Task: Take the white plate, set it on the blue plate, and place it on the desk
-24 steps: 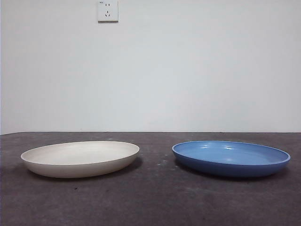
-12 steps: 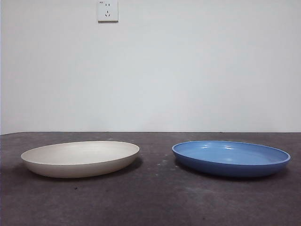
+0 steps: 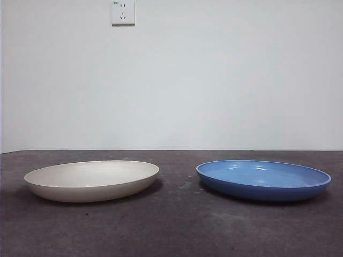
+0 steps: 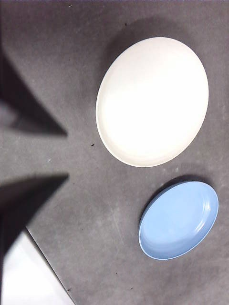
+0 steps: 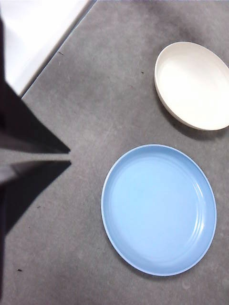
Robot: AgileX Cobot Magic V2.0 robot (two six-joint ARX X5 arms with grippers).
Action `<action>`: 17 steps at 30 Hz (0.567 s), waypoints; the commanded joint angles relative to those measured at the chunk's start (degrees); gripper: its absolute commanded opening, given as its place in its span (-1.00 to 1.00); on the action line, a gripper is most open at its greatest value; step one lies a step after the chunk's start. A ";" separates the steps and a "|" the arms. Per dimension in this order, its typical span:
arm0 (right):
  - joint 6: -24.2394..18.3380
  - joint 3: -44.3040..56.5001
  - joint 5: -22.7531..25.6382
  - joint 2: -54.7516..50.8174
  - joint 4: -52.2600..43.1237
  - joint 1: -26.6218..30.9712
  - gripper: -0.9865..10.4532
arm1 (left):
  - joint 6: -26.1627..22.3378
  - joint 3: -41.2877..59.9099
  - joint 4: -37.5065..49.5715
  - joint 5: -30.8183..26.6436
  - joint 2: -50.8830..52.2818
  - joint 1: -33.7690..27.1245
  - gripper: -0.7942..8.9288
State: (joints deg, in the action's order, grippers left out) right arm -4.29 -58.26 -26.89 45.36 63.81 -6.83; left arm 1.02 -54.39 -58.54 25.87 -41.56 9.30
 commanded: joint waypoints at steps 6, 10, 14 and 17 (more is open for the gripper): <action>0.72 -1.16 -0.15 0.22 -0.66 -0.22 -0.04 | 1.33 -1.33 1.36 0.33 -0.59 0.15 0.19; 0.92 -1.16 -0.13 0.22 -0.63 -0.22 -0.04 | 1.64 -1.33 1.90 0.13 -2.01 0.15 0.19; 0.94 -1.16 -0.13 0.22 -0.66 -0.22 -0.04 | 2.54 -1.33 4.15 -1.95 -4.52 0.15 0.19; 0.94 -1.16 -0.15 0.22 -0.66 -0.22 -0.04 | 3.43 -1.33 7.58 -4.44 -7.41 0.15 0.19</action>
State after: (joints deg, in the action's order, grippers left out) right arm -4.01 -58.26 -26.89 45.34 63.66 -6.83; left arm 3.57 -54.39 -52.07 22.02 -48.18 9.30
